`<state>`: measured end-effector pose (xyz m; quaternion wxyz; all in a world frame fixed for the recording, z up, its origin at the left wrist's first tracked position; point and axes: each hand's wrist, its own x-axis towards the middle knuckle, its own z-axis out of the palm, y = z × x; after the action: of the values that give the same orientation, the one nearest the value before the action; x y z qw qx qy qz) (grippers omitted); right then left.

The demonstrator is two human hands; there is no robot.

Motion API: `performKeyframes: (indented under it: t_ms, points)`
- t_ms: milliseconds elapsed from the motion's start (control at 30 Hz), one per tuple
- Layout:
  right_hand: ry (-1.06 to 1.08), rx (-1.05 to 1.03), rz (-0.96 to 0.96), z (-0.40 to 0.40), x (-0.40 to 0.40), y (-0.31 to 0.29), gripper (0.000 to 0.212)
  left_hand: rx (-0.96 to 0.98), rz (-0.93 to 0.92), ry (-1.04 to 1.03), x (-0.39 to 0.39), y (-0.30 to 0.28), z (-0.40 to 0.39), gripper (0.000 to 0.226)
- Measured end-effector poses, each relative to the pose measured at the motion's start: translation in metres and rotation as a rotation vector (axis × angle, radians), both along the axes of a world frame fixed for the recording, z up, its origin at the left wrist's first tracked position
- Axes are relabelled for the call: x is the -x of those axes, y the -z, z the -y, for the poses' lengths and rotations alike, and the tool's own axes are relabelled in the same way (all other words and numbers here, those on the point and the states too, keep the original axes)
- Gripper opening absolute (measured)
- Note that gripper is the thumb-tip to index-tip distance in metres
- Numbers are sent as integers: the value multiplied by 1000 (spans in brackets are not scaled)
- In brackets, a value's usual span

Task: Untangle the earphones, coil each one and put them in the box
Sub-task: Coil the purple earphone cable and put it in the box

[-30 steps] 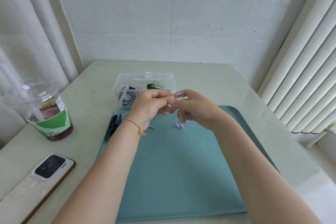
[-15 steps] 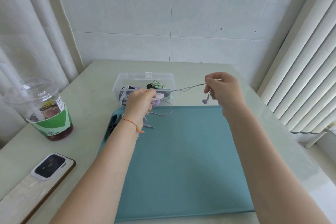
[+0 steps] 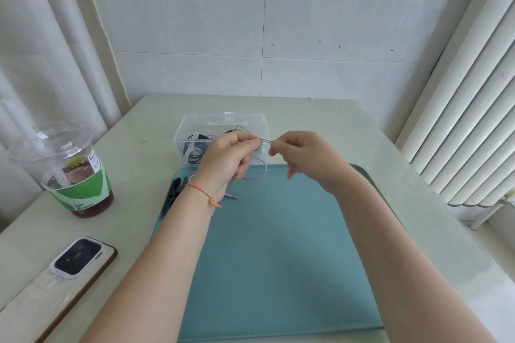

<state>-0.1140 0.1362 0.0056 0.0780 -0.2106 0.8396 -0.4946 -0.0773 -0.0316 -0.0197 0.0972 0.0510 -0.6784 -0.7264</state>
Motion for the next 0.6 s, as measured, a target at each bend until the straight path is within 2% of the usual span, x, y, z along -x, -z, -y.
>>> performKeyframes:
  t_ms: [167,233,300,367,433,533,600]
  points:
    - [243,184,1,-9,8,-5,39,109,33,-131,5,7,5,15]
    - [332,211,16,-9,9,-6,48,91,30,-294,9,10,10,15]
    - [397,161,59,-11,11,-5,46,7,7,-523,14,15,20,17]
    - [374,12,115,-14,11,-4,41,-35,-2,-635,14,16,29,16]
    - [256,-166,118,-17,10,-3,37,-14,7,-586,14,15,30,16]
    - [80,-381,8,-13,8,0,17,115,51,-274,8,11,20,16]
    - [-23,-322,-27,-8,4,0,19,187,80,-86,1,7,9,18]
